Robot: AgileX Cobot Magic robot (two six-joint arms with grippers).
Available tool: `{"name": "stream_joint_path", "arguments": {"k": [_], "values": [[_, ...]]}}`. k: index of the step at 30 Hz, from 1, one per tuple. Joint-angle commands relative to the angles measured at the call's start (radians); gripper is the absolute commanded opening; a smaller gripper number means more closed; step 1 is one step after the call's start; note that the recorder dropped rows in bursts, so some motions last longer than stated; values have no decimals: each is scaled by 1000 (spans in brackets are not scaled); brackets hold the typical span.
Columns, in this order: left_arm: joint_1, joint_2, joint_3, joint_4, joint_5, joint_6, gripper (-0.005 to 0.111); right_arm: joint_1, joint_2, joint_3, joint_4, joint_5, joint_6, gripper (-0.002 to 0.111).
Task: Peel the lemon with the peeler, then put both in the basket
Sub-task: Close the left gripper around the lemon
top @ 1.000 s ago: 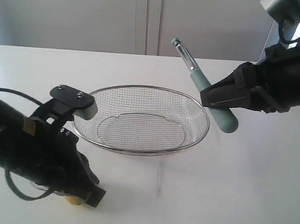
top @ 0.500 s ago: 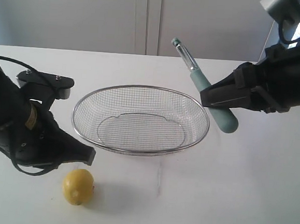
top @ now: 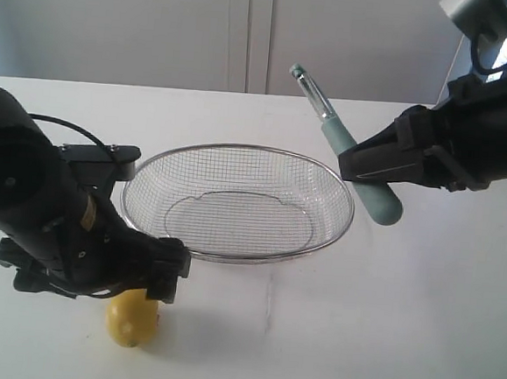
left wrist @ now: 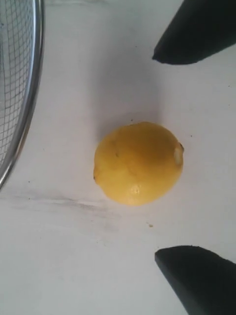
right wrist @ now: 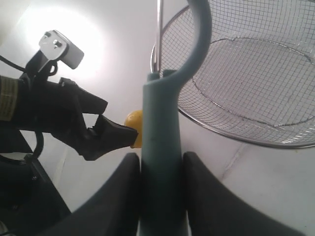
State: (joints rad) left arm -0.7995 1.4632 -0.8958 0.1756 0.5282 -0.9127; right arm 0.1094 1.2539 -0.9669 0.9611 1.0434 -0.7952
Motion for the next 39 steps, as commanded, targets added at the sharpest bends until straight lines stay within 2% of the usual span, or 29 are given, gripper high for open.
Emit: {"name": "stream_joint_path", "arguments": {"k": [1, 18, 30, 31, 33, 35, 36, 39], "values": [[-3, 49, -2, -4, 0, -32, 105, 1, -9, 1, 21, 4, -15, 0], [-3, 201, -2, -2, -130, -32, 105, 1, -9, 1, 21, 7, -15, 0], [-3, 248, -2, 0, -130, -32, 102, 1, -9, 1, 21, 9, -15, 0], [-3, 248, -2, -11, -123, -32, 95, 1, -9, 1, 21, 9, -15, 0], [-3, 249, -2, -16, -116, -34, 64, 1, -9, 1, 21, 9, -15, 0], [-3, 248, -2, -16, -127, -32, 11, 1, -9, 1, 21, 9, -15, 0], [-3, 247, -2, 1, -138, -22, 0, 1, -9, 1, 21, 9, -15, 0], [-3, 234, -2, 58, -173, 47, 1, 1, -9, 1, 21, 9, -15, 0]]}}
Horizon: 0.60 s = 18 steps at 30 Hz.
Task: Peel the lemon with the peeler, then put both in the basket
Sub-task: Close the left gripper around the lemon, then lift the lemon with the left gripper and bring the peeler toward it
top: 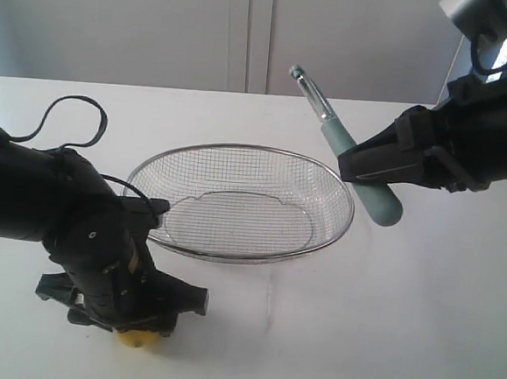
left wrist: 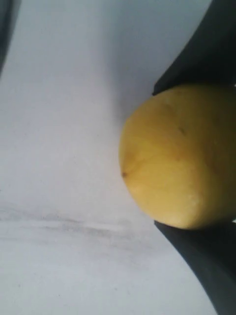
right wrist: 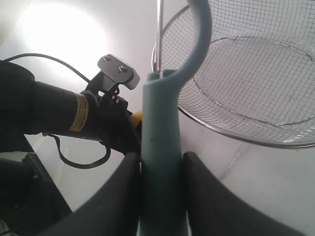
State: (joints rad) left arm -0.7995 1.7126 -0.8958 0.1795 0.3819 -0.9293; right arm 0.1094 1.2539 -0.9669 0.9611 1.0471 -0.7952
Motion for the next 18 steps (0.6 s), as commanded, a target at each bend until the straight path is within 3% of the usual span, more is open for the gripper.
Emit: {"name": "stream_joint_path", "arguments": {"k": [1, 12, 18], "values": [[-3, -24, -2, 54, -24, 92, 1, 1, -9, 1, 21, 5, -15, 0], [-3, -342, -2, 64, 235, 679, 1, 1, -8, 1, 21, -14, -15, 0], [-3, -561, -2, 30, 231, 953, 1, 1, -6, 3, 6, -30, -15, 0]]}}
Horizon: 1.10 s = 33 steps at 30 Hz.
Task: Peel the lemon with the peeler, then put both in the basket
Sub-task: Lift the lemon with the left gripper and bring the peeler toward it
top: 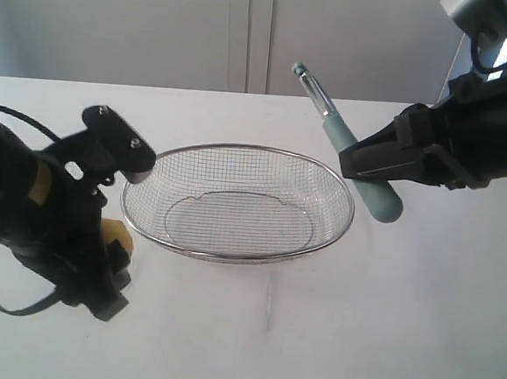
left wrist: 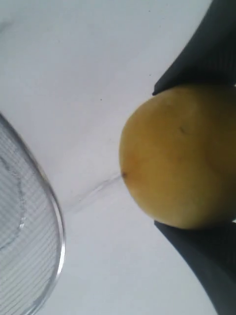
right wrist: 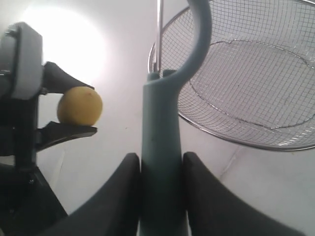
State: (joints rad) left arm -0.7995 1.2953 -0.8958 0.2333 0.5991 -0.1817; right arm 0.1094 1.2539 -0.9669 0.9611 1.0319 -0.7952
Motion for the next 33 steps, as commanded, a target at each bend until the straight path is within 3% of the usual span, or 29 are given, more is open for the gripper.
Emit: {"name": "stream_joint_path", "arguments": {"k": [1, 6, 10, 14, 23, 33], "values": [[-3, -174, -2, -35, 14, 251, 1, 1, -6, 3, 1, -20, -15, 0], [-3, -349, 27, -91, -42, 403, 0, 1, -6, 3, -1, -39, -15, 0], [-3, -468, 114, -140, -184, 463, 0, 3, -6, 40, 15, -74, -15, 0], [-3, -527, 221, -140, -330, 467, 0, 68, 1, 61, 15, -123, -35, 0], [0, -464, 338, -24, -542, 478, 0, 259, 193, 60, 34, -245, -66, 0], [0, -388, 338, -8, -630, 478, 0, 373, 334, 21, 91, -149, -123, 0]]}}
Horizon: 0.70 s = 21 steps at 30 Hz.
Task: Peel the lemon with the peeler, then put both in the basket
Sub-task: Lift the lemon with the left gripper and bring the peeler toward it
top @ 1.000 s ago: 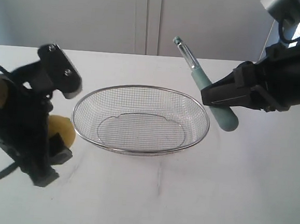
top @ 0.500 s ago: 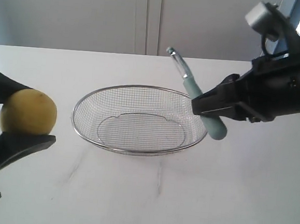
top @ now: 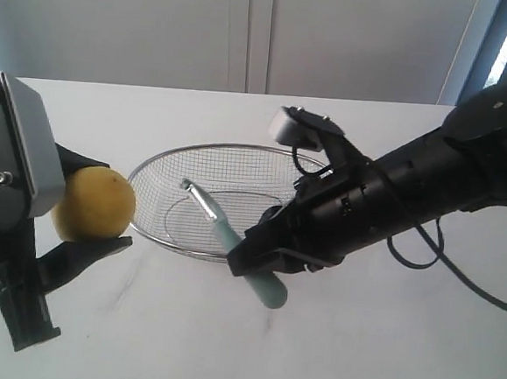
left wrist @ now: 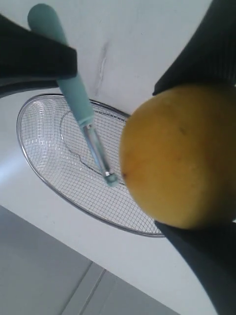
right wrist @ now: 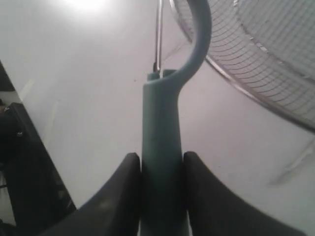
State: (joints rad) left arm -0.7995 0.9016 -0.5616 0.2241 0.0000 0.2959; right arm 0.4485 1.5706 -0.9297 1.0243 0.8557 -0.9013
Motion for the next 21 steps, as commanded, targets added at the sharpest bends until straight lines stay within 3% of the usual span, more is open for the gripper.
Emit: {"name": "stream_joint_path", "arguments": {"k": [1, 10, 21], "values": [[0, 5, 4, 2, -33, 0, 0, 42, 20, -16, 33, 27, -17, 0], [0, 8, 4, -1, -39, -11, 0, 119, 20, -16, 58, 21, -17, 0], [0, 111, 4, -13, -91, -47, 0, 124, 20, -16, 62, -9, -17, 0]]}}
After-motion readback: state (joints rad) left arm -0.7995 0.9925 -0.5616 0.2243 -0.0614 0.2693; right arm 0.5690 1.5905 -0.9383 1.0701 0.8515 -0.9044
